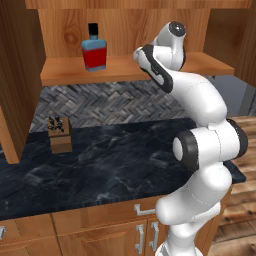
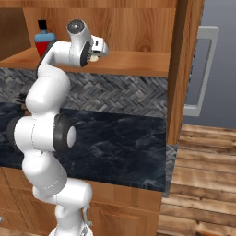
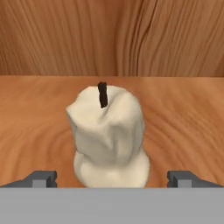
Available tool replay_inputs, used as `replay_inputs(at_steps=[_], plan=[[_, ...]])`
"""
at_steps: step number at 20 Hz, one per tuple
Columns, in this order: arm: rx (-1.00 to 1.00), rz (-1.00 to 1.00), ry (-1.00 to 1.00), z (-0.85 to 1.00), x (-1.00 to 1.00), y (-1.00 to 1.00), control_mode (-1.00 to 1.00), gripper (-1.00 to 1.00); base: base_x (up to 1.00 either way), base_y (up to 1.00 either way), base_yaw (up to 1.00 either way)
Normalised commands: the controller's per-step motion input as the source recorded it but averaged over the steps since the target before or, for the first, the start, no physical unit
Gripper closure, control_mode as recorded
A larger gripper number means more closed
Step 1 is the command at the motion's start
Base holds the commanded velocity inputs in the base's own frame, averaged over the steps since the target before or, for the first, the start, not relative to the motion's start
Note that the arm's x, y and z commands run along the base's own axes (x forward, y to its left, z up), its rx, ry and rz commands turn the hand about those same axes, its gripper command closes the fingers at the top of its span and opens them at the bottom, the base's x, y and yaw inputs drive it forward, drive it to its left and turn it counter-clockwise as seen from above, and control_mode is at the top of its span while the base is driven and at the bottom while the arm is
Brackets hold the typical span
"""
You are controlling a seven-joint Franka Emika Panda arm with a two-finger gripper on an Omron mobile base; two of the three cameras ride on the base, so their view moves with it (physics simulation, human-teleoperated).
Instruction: Get the candle and the liquor from the cabinet and move them to the dining counter.
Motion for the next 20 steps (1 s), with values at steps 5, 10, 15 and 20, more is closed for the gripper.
replay_inputs(at_steps=[5,10,15,20], plan=[[0.00,0.00,0.04,0.00,0.21,0.00,-1.00,-1.00,0.00,0.00,0.00],[0.00,0.00,0.02,0.00,0.14,0.00,-1.00,-1.00,0.00,0.00,0.00],[0.00,0.00,0.01,-0.02,0.14,0.00,-1.00,-1.00,0.00,0.00,0.00],[0.00,0.00,0.00,-0.08,0.09,0.02,-1.00,-1.00,0.00,0.00,0.00]])
